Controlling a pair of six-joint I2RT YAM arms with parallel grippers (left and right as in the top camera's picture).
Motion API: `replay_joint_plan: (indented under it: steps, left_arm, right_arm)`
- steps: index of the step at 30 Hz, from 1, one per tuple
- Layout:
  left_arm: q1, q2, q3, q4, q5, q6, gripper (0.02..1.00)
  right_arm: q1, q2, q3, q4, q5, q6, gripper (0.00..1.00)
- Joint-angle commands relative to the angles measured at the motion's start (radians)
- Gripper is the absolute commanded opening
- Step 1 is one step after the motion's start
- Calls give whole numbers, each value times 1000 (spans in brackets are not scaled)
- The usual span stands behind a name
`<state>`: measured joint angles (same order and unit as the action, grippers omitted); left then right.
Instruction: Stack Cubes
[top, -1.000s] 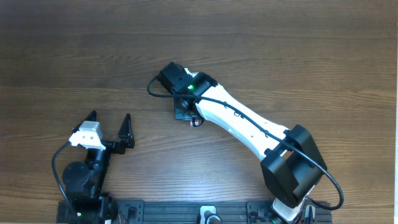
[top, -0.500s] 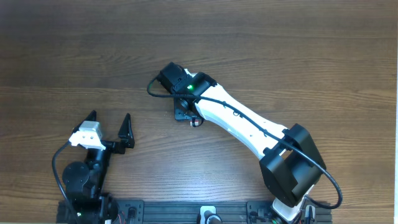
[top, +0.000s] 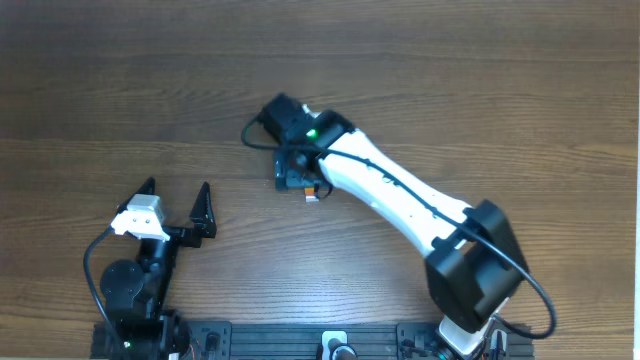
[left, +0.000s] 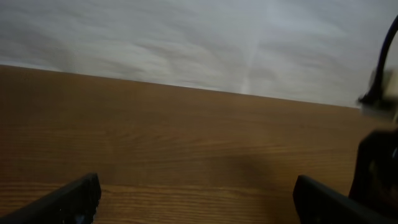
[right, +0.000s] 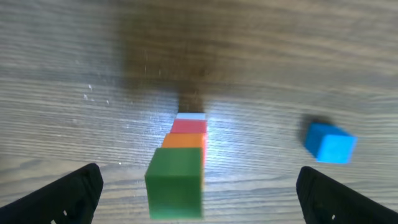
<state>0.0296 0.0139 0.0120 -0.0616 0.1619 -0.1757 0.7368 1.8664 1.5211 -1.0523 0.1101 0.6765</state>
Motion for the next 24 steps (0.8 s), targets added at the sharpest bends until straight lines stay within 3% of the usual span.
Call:
replay_joint_plan:
  steps: [1,12,24]
  left_arm:
    - [6,-7,-6,2,13,14,1000]
    - [6,-7,-6,2,13,14,1000]
    - [6,-7,-6,2,13,14,1000]
  right_arm:
    - [-82,-128,74,-37,34,-64,993]
    - [-232,-256,16,-178,48,-125,993]
    - [-249,-256,-329,59,10,-125,991]
